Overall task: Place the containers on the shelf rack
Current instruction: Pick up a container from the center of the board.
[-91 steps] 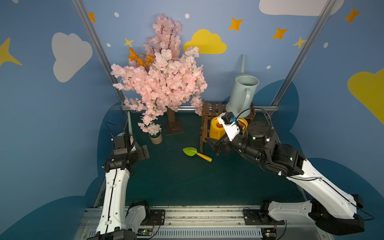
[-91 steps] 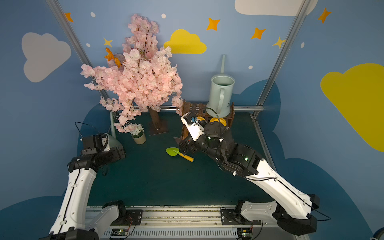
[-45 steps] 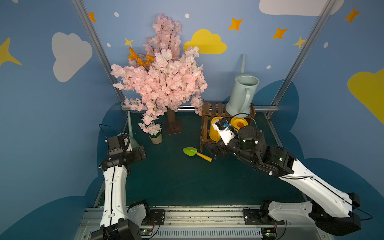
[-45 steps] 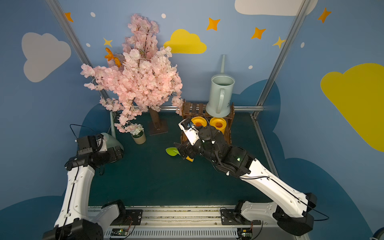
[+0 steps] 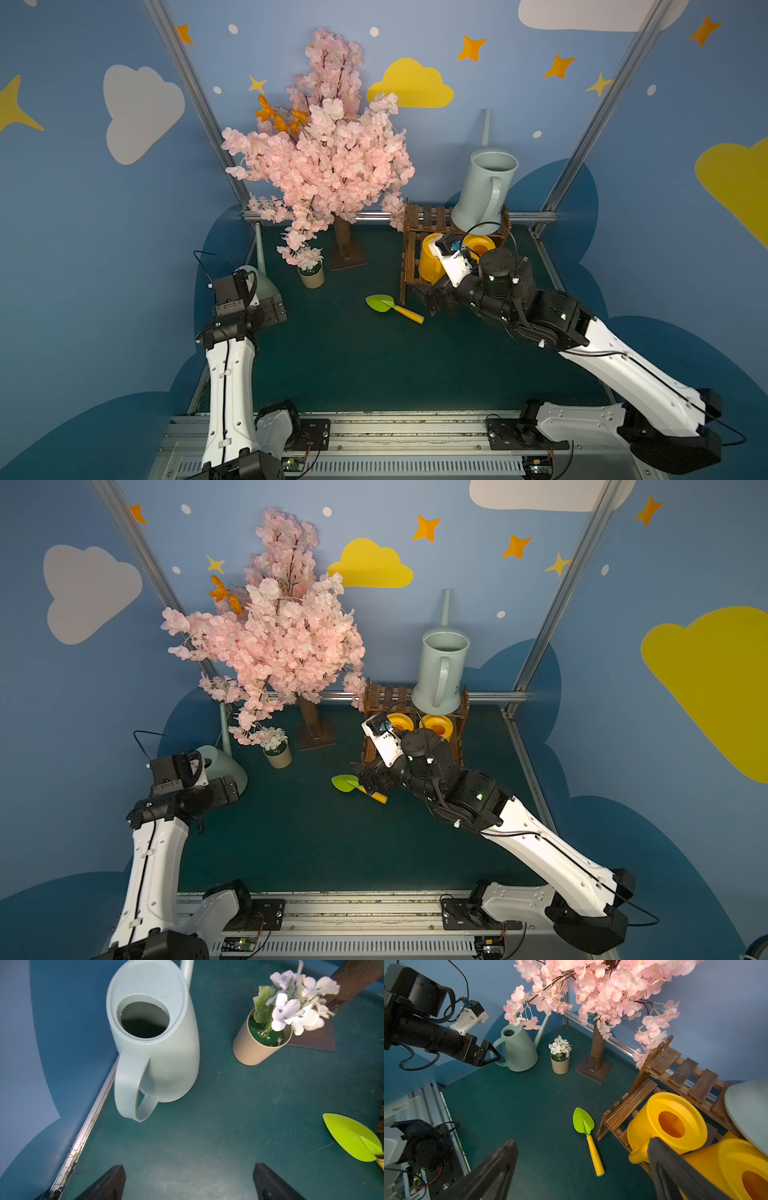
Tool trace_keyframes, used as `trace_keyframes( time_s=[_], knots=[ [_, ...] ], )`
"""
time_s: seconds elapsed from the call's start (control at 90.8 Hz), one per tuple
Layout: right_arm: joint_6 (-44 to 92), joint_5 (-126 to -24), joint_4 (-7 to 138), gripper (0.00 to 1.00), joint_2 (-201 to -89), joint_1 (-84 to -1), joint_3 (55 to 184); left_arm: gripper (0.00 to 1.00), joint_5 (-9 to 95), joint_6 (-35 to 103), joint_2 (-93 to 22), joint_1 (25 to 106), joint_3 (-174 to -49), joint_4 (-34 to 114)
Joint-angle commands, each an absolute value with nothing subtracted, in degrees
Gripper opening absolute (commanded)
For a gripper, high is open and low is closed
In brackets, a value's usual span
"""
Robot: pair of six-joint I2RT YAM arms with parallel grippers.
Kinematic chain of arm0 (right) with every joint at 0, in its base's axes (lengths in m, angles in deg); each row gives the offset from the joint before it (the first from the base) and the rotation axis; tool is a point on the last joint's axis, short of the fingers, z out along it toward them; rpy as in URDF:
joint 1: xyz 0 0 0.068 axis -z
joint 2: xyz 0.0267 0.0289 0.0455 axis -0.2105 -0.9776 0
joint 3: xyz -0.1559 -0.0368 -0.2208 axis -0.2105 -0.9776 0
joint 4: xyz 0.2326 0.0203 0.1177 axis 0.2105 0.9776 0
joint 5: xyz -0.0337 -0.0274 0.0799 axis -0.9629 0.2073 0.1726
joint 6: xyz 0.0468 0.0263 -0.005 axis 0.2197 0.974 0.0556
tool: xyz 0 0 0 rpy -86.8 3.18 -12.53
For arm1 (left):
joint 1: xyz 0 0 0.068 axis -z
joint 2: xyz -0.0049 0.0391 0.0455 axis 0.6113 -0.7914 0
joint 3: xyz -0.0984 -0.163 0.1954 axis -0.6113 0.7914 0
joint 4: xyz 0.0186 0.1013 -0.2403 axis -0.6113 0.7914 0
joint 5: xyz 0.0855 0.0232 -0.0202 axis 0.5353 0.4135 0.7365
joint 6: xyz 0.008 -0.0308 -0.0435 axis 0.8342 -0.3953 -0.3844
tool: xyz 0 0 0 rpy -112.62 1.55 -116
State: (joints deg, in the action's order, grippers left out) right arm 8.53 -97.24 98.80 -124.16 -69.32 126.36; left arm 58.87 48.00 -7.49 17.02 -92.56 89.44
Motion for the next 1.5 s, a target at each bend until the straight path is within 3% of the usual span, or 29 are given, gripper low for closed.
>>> trace_keyframes(
  time_s=[0.0, 0.231, 0.573, 0.771, 1.178, 1.321, 1.431, 1.487],
  knots=[
    [9.58, -96.58, 98.58, 0.98, -123.15, -68.95, 127.23, 1.0, 62.02, 47.54, -7.03, 16.07, -93.38, 90.34],
    [10.0, -95.82, 98.98, 0.98, -123.0, -68.5, 127.06, 1.0, 66.79, 48.05, -5.52, 15.35, -92.06, 88.27],
    [10.56, -94.22, 99.68, 0.98, -122.7, -68.4, 126.9, 1.0, 53.43, 49.91, -16.65, 4.07, -93.51, 80.52],
    [10.78, -93.53, 99.68, 0.98, -122.38, -68.36, 127.06, 1.0, 53.14, 53.63, -21.86, 3.76, -93.85, 76.08],
    [11.25, -93.4, 98.98, 0.98, -120.08, -68.36, 125.58, 0.99, 39.54, 59.87, -30.25, 3.76, -90.16, 64.41],
    [11.43, -94.12, 98.9, 0.98, -118.52, -68.28, 124.47, 0.9, 39.07, 60.16, -30.83, 3.76, -89.73, 62.49],
    [11.56, -94.47, 98.51, 0.98, -117.54, -68.18, 123.43, 0.54, 38.75, 59.5, -31.49, 4.03, -89.51, 61.77],
    [11.68, -94.54, 98.26, 0.98, -117.0, -68.12, 122.98, 0.47, 39.28, 59.43, -31.5, 4.53, -89.8, 62.33]
  ],
)
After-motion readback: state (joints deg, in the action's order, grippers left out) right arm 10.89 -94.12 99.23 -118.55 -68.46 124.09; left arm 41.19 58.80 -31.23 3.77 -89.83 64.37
